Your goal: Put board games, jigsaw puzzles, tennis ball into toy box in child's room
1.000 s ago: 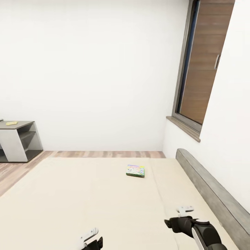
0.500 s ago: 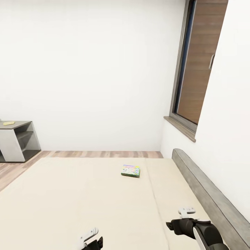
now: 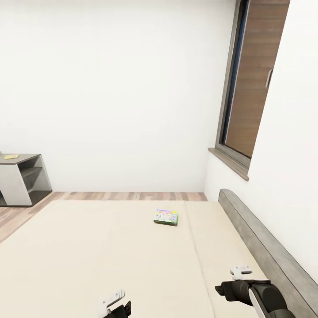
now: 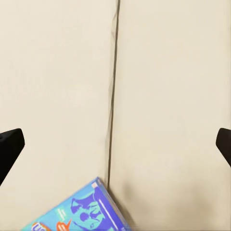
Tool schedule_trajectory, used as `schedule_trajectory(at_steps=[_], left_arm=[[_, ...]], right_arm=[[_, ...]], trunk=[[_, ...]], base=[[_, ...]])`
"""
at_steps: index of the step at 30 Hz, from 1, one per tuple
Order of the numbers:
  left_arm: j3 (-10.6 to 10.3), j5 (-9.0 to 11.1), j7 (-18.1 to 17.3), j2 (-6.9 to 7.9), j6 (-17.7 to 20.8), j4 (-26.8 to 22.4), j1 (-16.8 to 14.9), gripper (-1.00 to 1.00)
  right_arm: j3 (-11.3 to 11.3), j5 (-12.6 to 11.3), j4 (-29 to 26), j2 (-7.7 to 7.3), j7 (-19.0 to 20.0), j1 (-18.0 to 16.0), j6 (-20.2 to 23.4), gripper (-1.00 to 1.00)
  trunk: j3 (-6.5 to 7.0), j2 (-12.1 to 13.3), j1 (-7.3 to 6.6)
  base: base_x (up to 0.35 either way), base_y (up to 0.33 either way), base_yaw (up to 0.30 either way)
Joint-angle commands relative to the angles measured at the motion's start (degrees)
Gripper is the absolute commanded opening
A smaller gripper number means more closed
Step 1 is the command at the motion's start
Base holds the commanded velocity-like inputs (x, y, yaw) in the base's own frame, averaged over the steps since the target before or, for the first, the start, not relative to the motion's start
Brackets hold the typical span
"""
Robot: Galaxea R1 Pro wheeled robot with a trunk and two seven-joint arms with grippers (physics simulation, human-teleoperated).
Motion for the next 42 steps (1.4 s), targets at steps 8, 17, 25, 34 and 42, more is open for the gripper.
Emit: schedule_trajectory(at_steps=[8, 17, 25, 34, 42], left_arm=[[-0.06, 0.63, 0.41, 0.02, 0.14, -0.11, -0.01, 1.0], [0.0, 0.64, 0.42, -0.02, 0.14, -0.11, -0.01, 1.0], [0.03, 0.65, 0.4, -0.06, 0.14, -0.11, -0.01, 1.0], [0.06, 1.07, 0.39, -0.24, 0.14, -0.33, -0.01, 1.0], [-3.72, 2.98, 4.06, 0.1, 0.82, -3.99, -0.08, 1.0]], right_arm=[[0.04, -0.18, -0.07, -0.18, 0.16, -0.04, 0.68, 1.0], [0.06, -0.16, -0.07, -0.18, 0.17, -0.04, 0.73, 1.0], [0.11, -0.07, -0.12, -0.14, 0.14, -0.04, 0.73, 1.0], [0.15, -0.12, -0.14, -0.18, 0.16, -0.04, 0.78, 1.0], [0.11, -0.15, -0.16, -0.23, 0.17, -0.04, 0.96, 1.0]], trunk=[[-0.06, -0.03, 0.0], [-0.06, -0.03, 0.0], [-0.06, -0.03, 0.0], [-0.06, -0.03, 0.0], [-0.06, -0.03, 0.0]], base=[[-0.026, -0.002, 0.0], [-0.004, 0.0, 0.0], [-0.001, 0.0, 0.0], [0.0, 0.0, 0.0], [0.0, 0.0, 0.0]])
